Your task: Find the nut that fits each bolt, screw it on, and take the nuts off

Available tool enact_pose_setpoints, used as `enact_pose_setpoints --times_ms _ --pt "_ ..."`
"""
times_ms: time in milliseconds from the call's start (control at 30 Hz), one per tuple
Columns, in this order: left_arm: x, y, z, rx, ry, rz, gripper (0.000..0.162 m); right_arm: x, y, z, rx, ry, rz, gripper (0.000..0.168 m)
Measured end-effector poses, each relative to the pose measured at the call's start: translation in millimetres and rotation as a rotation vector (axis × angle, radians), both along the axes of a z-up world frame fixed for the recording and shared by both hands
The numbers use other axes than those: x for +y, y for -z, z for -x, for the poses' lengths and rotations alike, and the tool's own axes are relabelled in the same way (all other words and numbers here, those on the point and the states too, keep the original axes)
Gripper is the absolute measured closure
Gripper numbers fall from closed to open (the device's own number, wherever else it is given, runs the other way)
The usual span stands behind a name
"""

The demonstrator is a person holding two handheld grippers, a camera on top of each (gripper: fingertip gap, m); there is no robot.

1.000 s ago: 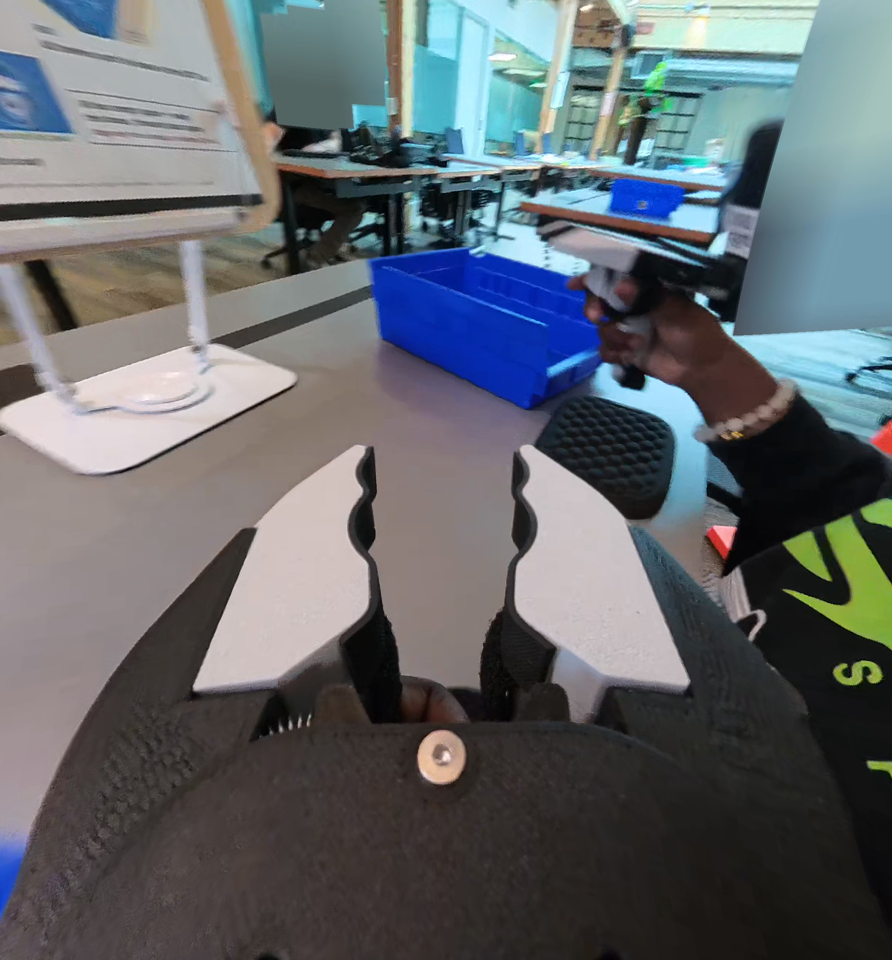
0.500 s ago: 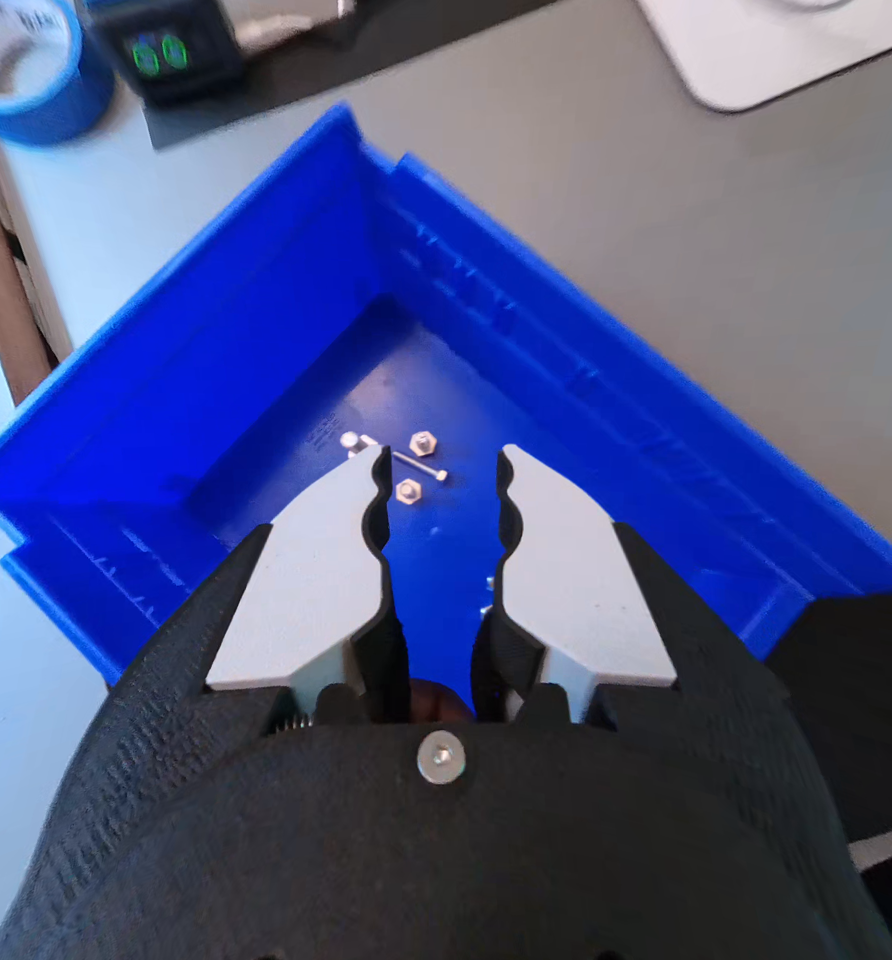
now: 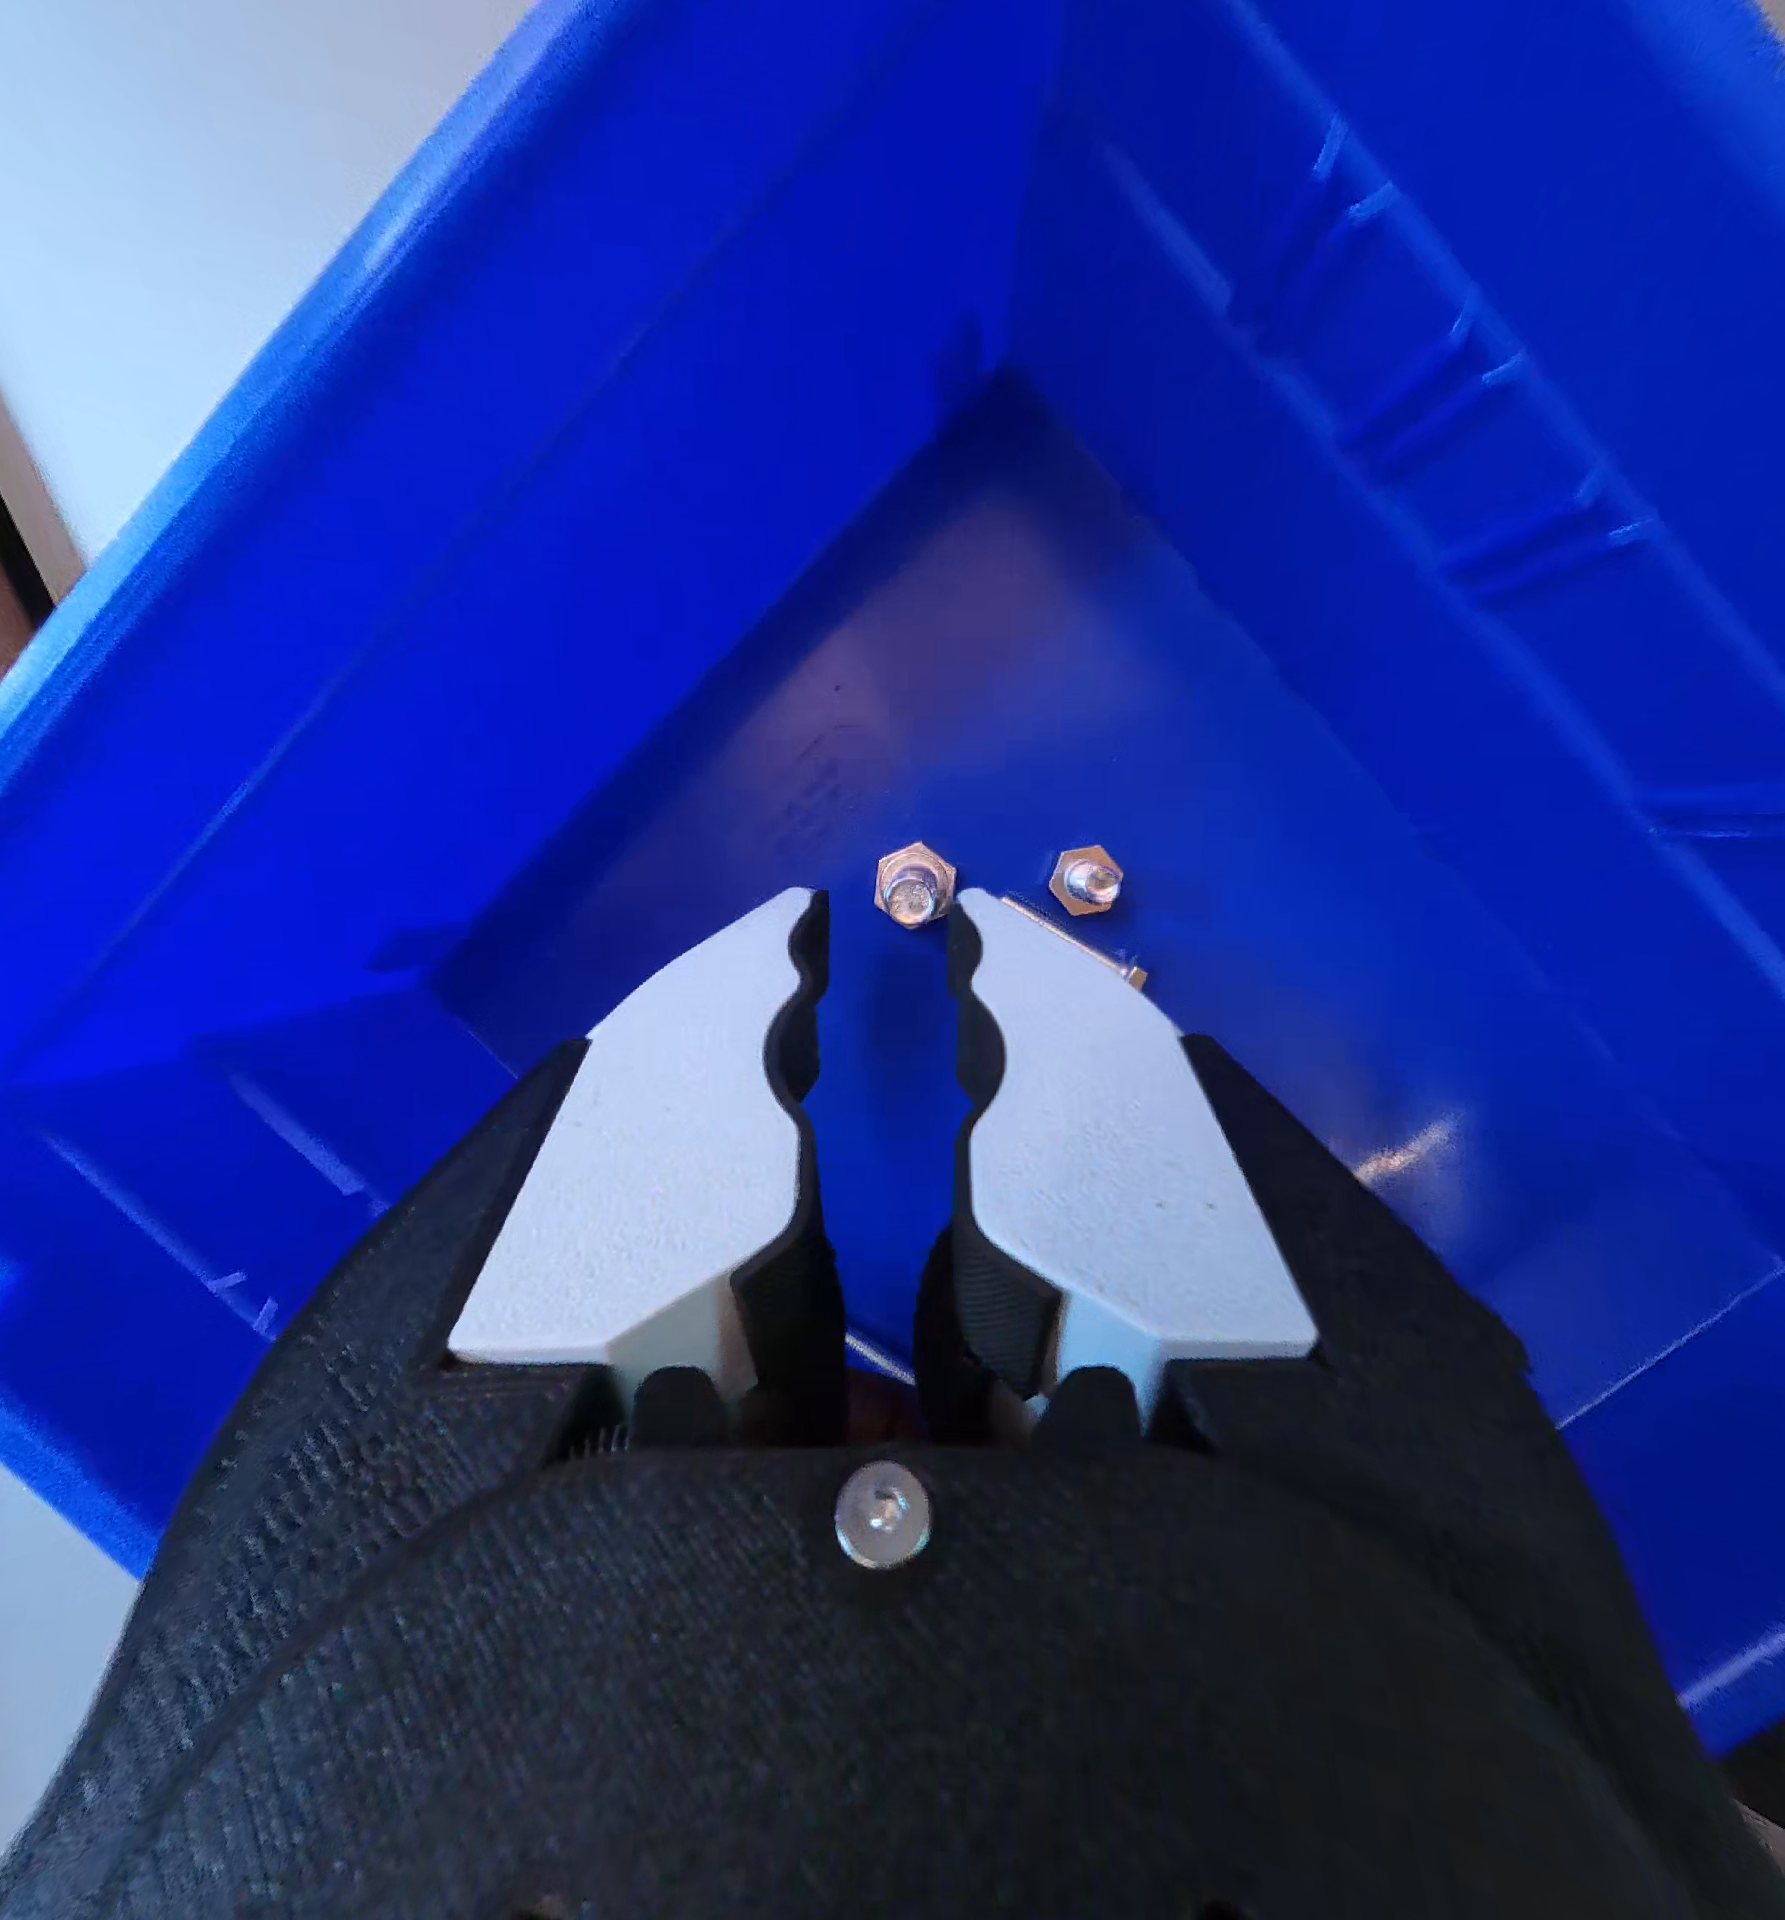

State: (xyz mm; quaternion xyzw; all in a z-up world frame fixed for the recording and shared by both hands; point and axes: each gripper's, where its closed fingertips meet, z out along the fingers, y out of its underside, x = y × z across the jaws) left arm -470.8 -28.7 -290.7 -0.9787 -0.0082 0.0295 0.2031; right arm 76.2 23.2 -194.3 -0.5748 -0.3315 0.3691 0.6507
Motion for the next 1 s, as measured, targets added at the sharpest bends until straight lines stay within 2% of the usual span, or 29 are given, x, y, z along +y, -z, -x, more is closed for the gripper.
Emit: enact_pose_setpoints --times_ms 133,200,333,433,533,667,800,900,1000 --pt "2.7 3.9 1.2 -0.001 -0.005 0.011 0.143 0.4 -0.2 -0.7 0.005 0.002 0.003 0.138" --pt "4.0 5.0 -0.2 -0.004 0.001 0.013 0.150 0.3 0.2 -0.3 -0.001 0.003 0.000 0.138" --pt "5.3 2.0 0.1 0.033 0.017 0.012 0.151 0.1 1.6 0.9 -0.012 0.001 -0.001 0.138" --pt "6.1 -15.7 -7.4 0.047 0.044 -0.026 0.151 0.3 1.6 0.3 -0.007 0.002 -0.001 0.138" --pt "6.9 -49.0 -26.2 0.078 0.105 -0.093 0.151 1.3 2.1 -0.3 -0.002 0.000 0.009 0.138" --pt "6.2 -101.6 -80.9 0.105 0.264 -0.206 0.152 0.7 2.8 0.5 -0.008 0.000 0.006 0.138" --pt "-1.9 -135.1 -177.7 0.053 0.534 -0.315 0.152 0.6 4.0 0.9 -0.012 -0.001 0.006 0.138" --pt "-17.1 -128.0 -252.7 0.042 0.748 -0.308 0.152 0.4 4.1 0.7 -0.010 -0.002 0.006 0.138" --pt "-29.9 -100.2 -310.8 0.036 0.901 -0.265 0.152 0.1 4.1 0.4 -0.007 -0.003 0.006 0.138"
